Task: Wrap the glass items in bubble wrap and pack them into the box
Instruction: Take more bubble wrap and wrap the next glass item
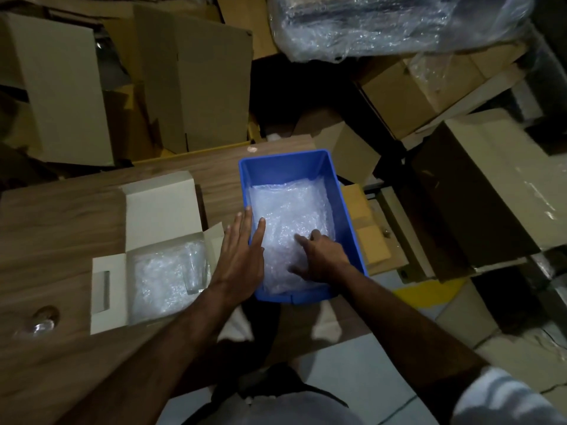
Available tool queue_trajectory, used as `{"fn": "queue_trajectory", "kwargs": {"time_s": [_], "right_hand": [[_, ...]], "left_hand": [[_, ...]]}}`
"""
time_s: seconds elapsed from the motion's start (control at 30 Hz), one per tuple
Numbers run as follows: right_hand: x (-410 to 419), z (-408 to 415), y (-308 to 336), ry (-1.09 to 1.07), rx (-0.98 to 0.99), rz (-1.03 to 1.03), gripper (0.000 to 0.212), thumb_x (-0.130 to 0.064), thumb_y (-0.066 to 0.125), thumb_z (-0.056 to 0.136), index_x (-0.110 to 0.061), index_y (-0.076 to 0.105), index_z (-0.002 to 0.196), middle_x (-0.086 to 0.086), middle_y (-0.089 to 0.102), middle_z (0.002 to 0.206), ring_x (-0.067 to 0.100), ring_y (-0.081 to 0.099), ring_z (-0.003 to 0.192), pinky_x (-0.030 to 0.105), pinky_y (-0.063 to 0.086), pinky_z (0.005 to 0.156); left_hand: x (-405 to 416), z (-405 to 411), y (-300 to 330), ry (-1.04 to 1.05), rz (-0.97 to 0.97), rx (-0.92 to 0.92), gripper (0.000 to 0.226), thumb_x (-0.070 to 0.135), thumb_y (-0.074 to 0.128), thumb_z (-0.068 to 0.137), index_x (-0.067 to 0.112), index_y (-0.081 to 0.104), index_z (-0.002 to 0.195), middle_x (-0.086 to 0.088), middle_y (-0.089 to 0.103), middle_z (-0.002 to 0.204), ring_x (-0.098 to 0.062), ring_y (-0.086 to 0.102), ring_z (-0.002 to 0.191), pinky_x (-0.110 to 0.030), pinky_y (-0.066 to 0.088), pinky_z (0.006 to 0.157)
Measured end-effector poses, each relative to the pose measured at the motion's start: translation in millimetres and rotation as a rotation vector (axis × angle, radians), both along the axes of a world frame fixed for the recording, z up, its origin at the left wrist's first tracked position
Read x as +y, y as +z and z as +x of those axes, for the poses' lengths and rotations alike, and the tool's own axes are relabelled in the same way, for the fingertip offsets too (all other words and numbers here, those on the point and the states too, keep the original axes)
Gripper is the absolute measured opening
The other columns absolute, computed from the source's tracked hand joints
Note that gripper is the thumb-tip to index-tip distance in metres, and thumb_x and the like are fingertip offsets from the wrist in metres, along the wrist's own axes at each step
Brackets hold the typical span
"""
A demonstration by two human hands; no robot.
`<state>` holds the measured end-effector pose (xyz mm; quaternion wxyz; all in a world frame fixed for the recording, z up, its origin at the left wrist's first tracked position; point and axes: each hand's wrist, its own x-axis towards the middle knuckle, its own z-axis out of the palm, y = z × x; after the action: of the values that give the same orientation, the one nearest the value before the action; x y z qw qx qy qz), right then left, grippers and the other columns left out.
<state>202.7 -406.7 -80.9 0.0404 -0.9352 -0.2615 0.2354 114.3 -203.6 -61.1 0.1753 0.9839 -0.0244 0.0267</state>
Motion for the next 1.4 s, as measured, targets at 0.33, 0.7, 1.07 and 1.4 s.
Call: {"fn": "queue_trajectory", "kwargs": {"time_s": [0.33,0.7,1.07,1.4], "right_hand": [[17,-4,0,0.342,0.034,0.071,0.098,-0.061,0.074,0.078,-0.03,0.028,0.158,0.012,0.042,0.138,0.034,0.057,0.114,0.045,0.052,0.089],[22,8,-26,0.302,-0.093,0.252,0.028,-0.03,0.056,0.099,-0.025,0.072,0.121,0.002,0.063,0.115,0.029,0.068,0.095,0.039,0.055,0.071],[77,-5,-28,-0.319,0.222,0.606,0.043,-0.027,0.063,0.09,-0.017,0.066,0.132,0.005,0.075,0.114,0.025,0.069,0.105,0.035,0.053,0.097],[78,-6,-33,-0.324,0.1,0.497,0.063,-0.032,0.068,0.089,-0.027,0.046,0.148,0.009,0.051,0.132,0.024,0.054,0.12,0.039,0.048,0.1]], "left_hand": [[-1,2,-3,0.014,-0.017,0.02,0.075,0.004,0.053,0.091,0.007,0.022,0.159,-0.021,0.001,0.167,-0.038,-0.001,0.155,-0.056,0.011,0.124],[-2,2,-10,0.022,0.003,-0.017,0.066,0.002,0.047,0.086,-0.003,0.038,0.151,-0.031,0.023,0.16,-0.049,0.023,0.148,-0.065,0.028,0.115],[-2,-9,-4,0.14,0.003,0.003,0.067,0.034,0.025,0.101,-0.002,0.018,0.158,-0.022,0.011,0.166,-0.034,0.011,0.155,-0.053,0.019,0.124],[-3,-7,-2,0.124,-0.017,0.022,0.067,0.035,0.023,0.102,-0.002,0.019,0.157,-0.02,0.009,0.167,-0.03,0.008,0.156,-0.052,0.016,0.125]]}}
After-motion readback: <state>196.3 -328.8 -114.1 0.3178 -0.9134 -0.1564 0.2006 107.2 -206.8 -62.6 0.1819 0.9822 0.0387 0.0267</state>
